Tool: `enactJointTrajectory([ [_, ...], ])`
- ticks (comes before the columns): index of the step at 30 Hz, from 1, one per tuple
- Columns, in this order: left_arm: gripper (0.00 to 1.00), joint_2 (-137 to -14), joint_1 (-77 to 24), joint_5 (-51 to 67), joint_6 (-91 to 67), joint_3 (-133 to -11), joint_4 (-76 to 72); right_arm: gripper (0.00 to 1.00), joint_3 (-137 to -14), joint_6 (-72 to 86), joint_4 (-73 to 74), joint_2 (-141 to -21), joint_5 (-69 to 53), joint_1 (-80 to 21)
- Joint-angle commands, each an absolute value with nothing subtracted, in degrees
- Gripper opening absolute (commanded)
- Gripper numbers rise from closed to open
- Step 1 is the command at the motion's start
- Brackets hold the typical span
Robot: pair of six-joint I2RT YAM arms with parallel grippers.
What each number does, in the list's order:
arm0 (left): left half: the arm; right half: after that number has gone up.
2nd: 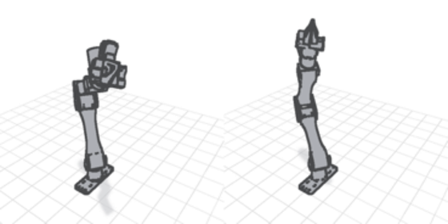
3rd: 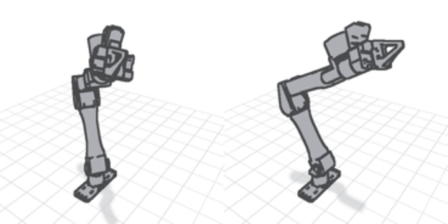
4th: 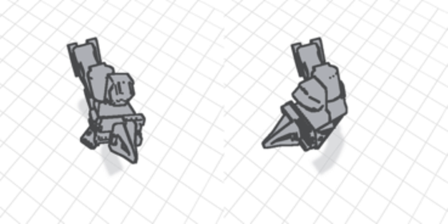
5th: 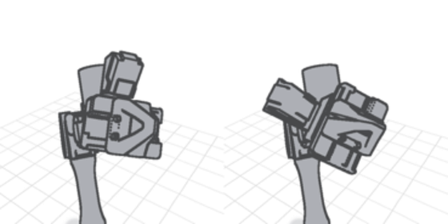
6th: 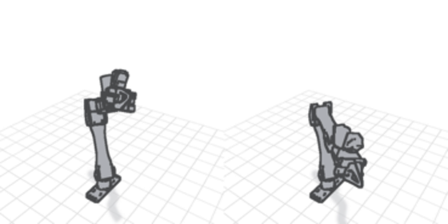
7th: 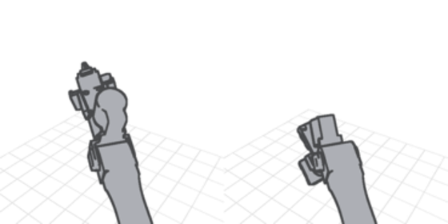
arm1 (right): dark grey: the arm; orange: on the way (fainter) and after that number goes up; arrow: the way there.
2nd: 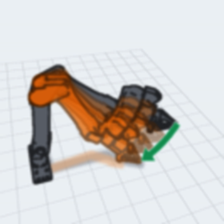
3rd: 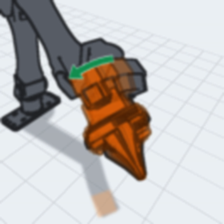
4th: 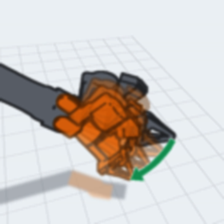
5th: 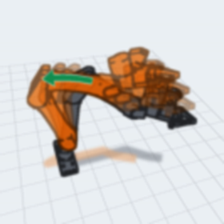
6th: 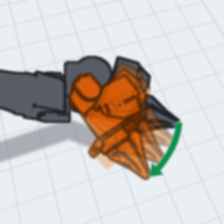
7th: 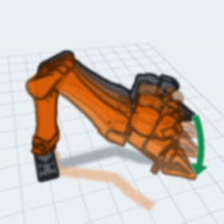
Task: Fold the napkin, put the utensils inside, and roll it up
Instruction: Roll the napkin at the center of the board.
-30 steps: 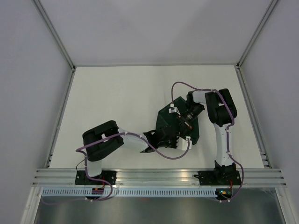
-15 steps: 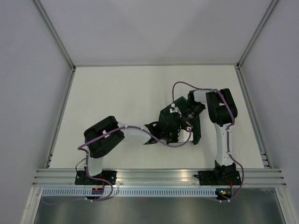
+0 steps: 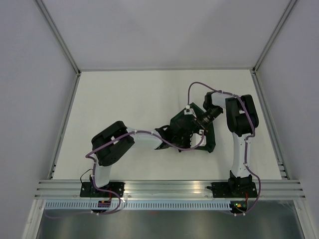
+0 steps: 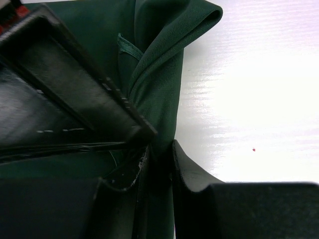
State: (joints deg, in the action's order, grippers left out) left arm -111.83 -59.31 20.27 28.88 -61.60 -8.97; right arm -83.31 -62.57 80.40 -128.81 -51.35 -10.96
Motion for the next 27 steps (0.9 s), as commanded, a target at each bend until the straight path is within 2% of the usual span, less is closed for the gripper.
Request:
enactJointTrajectory([
  [1, 0.02, -116.4, -59.7, 26.4, 24.3, -60.6, 2.6, 0.54, -85.3, -62.0, 71.7, -125.4, -50.6, -9.6],
  [11, 0.02, -117.6, -57.7, 31.2, 21.9, -63.7, 7.4, 0.57, -83.4, -54.6, 63.5, -117.8, -51.4, -5.9],
  [19, 0.02, -119.9, -53.3, 38.9, 18.0, -69.1, 13.5, 0.57, -74.6, -46.5, 47.7, -104.8, -51.3, -0.9],
  [27, 0.02, -126.1, -49.4, 44.3, 12.8, -80.3, 26.5, 0.50, -65.1, -49.6, 42.6, -94.1, -52.4, 2.5],
])
